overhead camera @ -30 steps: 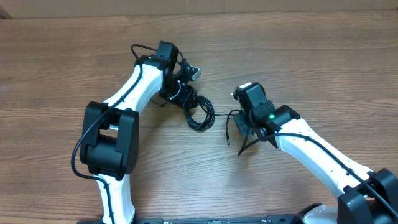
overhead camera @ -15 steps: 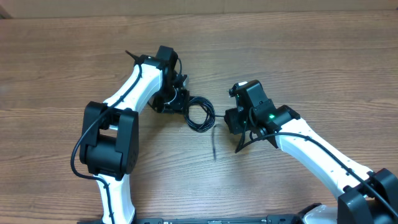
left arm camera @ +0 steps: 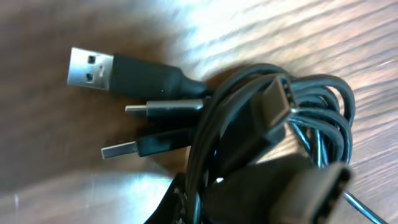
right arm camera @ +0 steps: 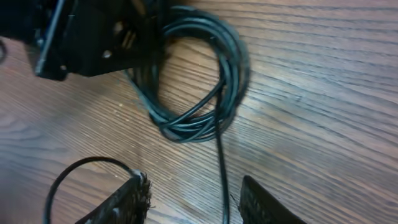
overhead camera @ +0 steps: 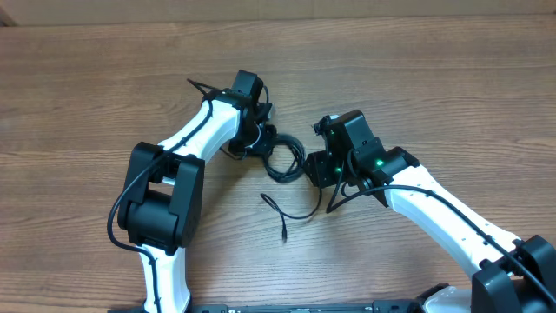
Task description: Untangle cables
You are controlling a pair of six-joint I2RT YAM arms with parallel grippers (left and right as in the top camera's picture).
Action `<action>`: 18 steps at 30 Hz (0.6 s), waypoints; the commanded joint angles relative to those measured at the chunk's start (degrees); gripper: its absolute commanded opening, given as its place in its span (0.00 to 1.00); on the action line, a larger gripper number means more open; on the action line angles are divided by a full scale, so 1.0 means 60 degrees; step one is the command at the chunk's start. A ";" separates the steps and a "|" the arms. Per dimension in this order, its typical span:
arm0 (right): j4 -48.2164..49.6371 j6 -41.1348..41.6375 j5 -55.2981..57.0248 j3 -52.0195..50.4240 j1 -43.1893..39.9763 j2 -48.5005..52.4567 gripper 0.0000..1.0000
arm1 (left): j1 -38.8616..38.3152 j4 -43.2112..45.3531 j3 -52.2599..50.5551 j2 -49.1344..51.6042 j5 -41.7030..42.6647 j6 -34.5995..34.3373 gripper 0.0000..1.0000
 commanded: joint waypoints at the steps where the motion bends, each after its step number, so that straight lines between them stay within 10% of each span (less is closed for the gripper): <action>1: 0.0270 0.0361 -0.0219 -0.0007 -0.0011 0.0026 0.46 | -0.0018 0.0678 -0.0109 -0.0182 0.0594 0.1767 0.04; 7: 0.0827 0.0379 0.0382 -0.0004 -0.0011 0.1133 0.48 | 0.0310 0.0769 -0.0098 -0.0189 0.3781 0.4499 0.04; 18: 0.1078 0.0321 0.0586 0.0958 -0.0022 0.1271 0.45 | 0.0510 0.0590 -0.0091 -0.0193 0.5297 0.4685 0.04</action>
